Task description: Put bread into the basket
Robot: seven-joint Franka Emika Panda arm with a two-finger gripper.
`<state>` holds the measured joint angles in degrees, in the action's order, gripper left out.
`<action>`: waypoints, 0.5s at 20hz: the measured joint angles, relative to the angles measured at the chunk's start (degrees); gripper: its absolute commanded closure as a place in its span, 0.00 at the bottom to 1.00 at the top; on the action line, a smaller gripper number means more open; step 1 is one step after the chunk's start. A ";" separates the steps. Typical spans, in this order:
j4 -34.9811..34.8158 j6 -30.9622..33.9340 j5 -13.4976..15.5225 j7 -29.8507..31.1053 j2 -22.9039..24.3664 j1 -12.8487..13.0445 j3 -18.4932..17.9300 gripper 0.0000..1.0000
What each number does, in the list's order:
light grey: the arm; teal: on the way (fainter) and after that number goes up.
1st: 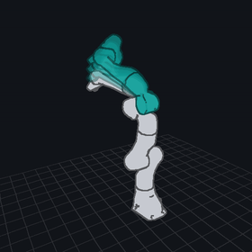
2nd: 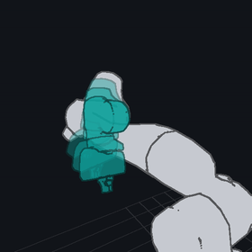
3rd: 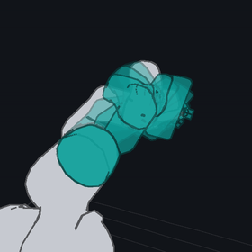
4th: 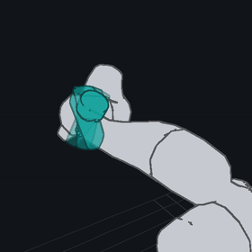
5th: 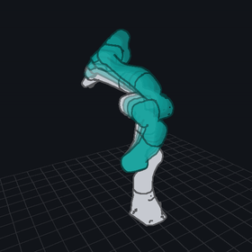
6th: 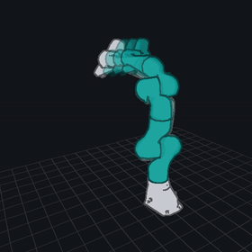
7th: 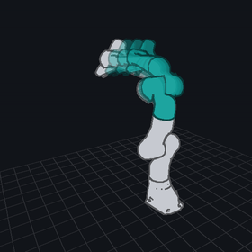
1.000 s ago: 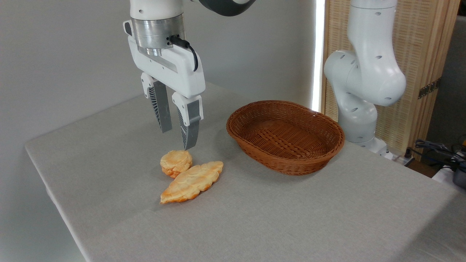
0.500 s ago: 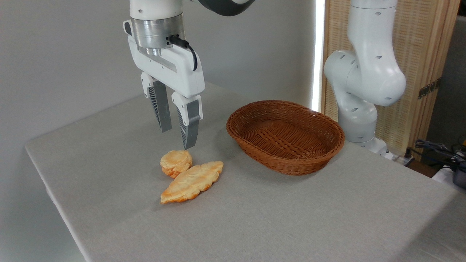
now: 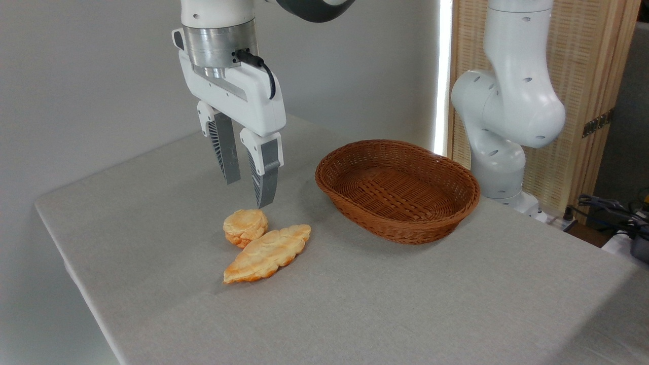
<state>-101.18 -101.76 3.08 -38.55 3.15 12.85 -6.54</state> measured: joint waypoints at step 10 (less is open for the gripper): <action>0.00 0.93 0.00 0.00 0.00 0.00 0.00 0.00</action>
<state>-101.18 -100.84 3.08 -38.55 3.15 12.85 -6.53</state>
